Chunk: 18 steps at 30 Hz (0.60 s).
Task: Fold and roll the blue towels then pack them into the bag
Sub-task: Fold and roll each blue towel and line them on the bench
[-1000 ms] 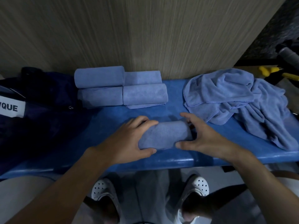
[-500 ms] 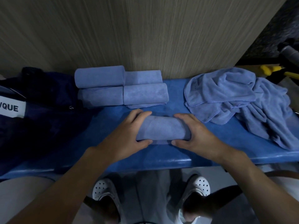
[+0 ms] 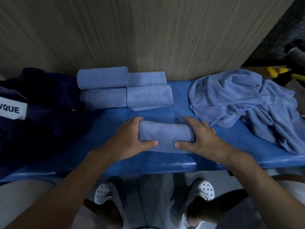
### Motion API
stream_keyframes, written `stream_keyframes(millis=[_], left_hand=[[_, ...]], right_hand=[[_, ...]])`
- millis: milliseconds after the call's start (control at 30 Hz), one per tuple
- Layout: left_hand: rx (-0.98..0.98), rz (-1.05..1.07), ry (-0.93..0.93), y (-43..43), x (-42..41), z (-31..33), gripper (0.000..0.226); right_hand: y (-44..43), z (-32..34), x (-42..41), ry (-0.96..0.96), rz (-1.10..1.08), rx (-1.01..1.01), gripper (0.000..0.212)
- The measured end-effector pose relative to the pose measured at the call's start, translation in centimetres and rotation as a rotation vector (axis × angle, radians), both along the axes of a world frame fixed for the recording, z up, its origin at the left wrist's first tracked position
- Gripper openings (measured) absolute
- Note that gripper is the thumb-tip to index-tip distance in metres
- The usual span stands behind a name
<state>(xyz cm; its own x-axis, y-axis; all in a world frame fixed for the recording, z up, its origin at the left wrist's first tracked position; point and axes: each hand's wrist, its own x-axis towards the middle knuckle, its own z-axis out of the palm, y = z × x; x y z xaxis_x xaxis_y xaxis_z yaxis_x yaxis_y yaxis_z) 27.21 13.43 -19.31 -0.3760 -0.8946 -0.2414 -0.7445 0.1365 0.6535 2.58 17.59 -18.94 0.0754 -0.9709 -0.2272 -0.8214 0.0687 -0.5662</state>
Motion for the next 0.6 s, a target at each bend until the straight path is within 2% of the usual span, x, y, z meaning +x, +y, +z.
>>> stream_keyframes(millis=[67, 133, 267, 400, 533, 600], left_hand=[[0.055, 0.038, 0.112, -0.1, -0.1, 0.1, 0.060], [0.066, 0.057, 0.159, 0.0, -0.1, 0.2, 0.048], [0.086, 0.115, 0.253, 0.0, -0.2, 0.6, 0.049], [0.185, 0.202, 0.524, -0.4, -0.4, 1.5, 0.050], [0.154, 0.326, 0.621, -1.5, -0.7, 2.9, 0.037], [0.116, 0.390, 0.662, -2.2, -0.7, 3.6, 0.034]], right_hand=[[0.0, -0.1, 0.0, -0.030, -0.005, 0.026, 0.080], [0.0, -0.4, -0.1, -0.086, -0.042, 0.049, 0.069], [0.1, 0.4, 0.4, -0.356, -0.154, 0.012, 0.056], [0.0, 1.5, 1.0, -0.655, -0.300, -0.001, 0.057], [-0.4, 2.9, 1.3, -1.044, -0.310, 0.107, 0.046], [-1.1, 3.7, 1.6, -1.111, -0.308, 0.139, 0.043]])
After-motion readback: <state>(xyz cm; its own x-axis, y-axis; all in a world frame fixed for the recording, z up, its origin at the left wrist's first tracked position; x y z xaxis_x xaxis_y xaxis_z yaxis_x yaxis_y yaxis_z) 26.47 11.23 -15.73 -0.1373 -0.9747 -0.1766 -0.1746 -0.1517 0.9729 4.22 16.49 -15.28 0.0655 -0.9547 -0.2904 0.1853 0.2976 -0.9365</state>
